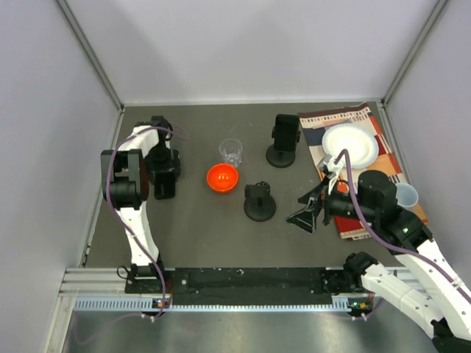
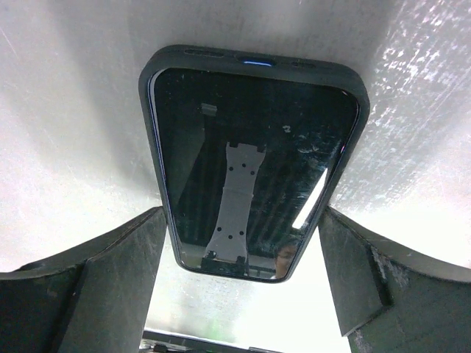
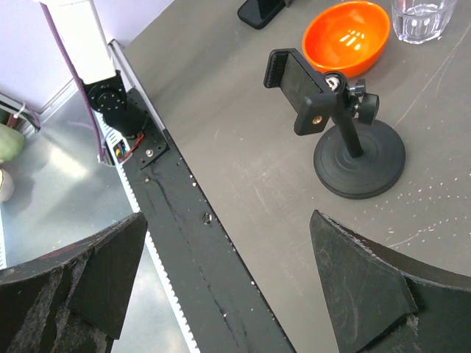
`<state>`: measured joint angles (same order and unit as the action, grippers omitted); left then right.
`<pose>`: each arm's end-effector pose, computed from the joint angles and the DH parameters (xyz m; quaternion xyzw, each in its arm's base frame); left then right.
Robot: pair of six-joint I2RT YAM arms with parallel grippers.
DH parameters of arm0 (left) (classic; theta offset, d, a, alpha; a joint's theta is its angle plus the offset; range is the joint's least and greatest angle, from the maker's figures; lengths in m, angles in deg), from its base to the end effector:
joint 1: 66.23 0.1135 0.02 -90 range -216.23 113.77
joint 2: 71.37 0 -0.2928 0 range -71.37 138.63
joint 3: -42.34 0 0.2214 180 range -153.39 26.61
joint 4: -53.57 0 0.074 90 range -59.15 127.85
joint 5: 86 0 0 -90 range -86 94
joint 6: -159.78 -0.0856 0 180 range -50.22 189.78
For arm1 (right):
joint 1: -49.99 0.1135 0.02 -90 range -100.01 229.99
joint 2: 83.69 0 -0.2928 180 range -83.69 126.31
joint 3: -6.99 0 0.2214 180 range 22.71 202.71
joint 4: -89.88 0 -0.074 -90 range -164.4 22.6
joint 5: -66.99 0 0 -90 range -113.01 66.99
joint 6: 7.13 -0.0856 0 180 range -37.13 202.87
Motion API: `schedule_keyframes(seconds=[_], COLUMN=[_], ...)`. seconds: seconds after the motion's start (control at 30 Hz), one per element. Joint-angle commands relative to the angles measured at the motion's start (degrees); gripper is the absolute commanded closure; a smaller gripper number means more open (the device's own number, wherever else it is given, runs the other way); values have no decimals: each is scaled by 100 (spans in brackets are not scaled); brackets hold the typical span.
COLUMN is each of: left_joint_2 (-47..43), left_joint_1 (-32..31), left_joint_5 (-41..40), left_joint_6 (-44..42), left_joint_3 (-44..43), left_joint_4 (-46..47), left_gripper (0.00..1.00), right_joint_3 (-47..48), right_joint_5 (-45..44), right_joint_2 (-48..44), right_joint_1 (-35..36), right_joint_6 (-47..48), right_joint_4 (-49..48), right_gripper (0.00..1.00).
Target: Place the phone on the phone stand
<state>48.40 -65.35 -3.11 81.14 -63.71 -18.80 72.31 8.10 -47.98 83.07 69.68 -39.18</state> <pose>0.3911 0.0166 0.1566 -0.1084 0.9916 0.0586 0.0396 0.0697 0.0982 0.3402 -0.2864 0.7574 0.4171 0.4127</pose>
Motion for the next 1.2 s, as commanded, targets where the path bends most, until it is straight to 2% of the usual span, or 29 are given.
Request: schedule_keyframes(seconds=[0.0,0.13,0.23,0.4,0.47,0.6,0.67,0.7,0.8,0.87,0.9,1.17], left_joint_2=[390,372,398,627,662,715,689,671,653,601,557,-743], left_joint_1=[43,87,140,140,140,131,140,131,131,131,140,140], left_joint_5=[-167,-106,104,307,307,193,158,158,167,219,202,35], left_joint_6=[-151,-370,-564,-687,-687,-608,-573,-573,-564,-538,-494,121], left_joint_3=[77,24,-11,-187,-222,-284,-240,-197,-179,-109,-65,778], left_joint_4=[40,-49,-75,-119,-145,-251,-225,-198,-181,-137,-119,470], left_gripper=[11,2,2,8,14,16,24,40,59,90,100,100], right_joint_3=[234,234,243,287,313,313,322,322,339,348,357,418], right_joint_5=[-9,0,0,9,0,-9,-9,-9,0,9,9,-70], right_joint_2=[-46,-81,-90,-90,-90,-107,-99,-90,-99,-90,-90,121], right_joint_1=[-56,-56,-65,-56,-56,-56,-56,-56,-56,-56,-56,-56], right_joint_6=[1,-8,-8,-8,9,9,1,9,1,1,1,-52], right_joint_4=[-156,-156,-156,-130,-95,-86,-95,-103,-95,-103,-103,-121], right_gripper=[7,7,7,7,7,7,7,7,7,7,7,8])
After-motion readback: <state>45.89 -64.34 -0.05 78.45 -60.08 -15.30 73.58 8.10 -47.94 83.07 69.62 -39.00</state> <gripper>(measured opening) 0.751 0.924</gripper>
